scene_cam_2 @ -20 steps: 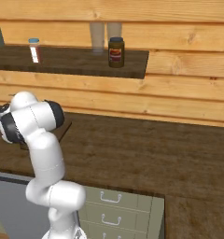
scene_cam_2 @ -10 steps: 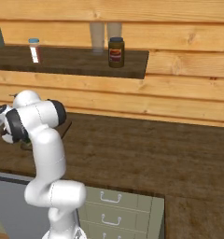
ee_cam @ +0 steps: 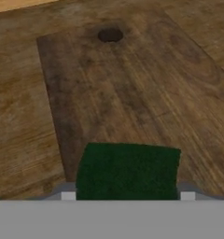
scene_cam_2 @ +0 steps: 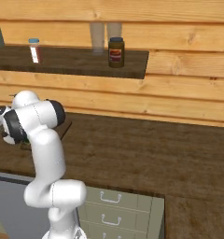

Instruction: Pick up the sponge from the counter and clean the cutting board by briefly scrubbing or pressing down on the cutting board. Once finished, release the sponge.

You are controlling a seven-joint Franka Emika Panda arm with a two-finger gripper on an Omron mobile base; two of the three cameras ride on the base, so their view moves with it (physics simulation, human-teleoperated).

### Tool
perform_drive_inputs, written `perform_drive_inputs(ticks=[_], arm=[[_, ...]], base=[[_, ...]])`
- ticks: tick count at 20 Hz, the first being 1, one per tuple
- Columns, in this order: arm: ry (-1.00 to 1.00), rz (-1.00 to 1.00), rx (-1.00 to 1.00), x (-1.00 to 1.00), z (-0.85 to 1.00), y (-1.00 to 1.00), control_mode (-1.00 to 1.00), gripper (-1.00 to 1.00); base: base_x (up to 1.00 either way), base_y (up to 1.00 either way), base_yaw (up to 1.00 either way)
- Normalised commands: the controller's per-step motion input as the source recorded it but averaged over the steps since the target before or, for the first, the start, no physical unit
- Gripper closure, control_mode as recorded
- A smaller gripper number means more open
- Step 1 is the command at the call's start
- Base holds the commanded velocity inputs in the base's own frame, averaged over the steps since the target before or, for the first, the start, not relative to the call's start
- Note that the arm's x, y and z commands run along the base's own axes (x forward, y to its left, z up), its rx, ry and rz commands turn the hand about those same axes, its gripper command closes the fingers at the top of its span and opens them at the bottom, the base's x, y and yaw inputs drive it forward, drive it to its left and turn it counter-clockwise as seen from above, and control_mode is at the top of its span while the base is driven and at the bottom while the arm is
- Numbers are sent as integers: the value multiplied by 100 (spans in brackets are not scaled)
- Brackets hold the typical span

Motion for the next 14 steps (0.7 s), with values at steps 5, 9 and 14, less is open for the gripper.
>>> perform_drive_inputs(ticks=[5, 9, 14], arm=[[-8, 0, 6, 17, -9, -32, -100, 100], [6, -1, 3, 52, -1, -15, -100, 100], [9, -1, 0, 56, -3, -7, -100, 100]], base=[[0, 0, 0], [0, 0, 0], [0, 0, 0]])
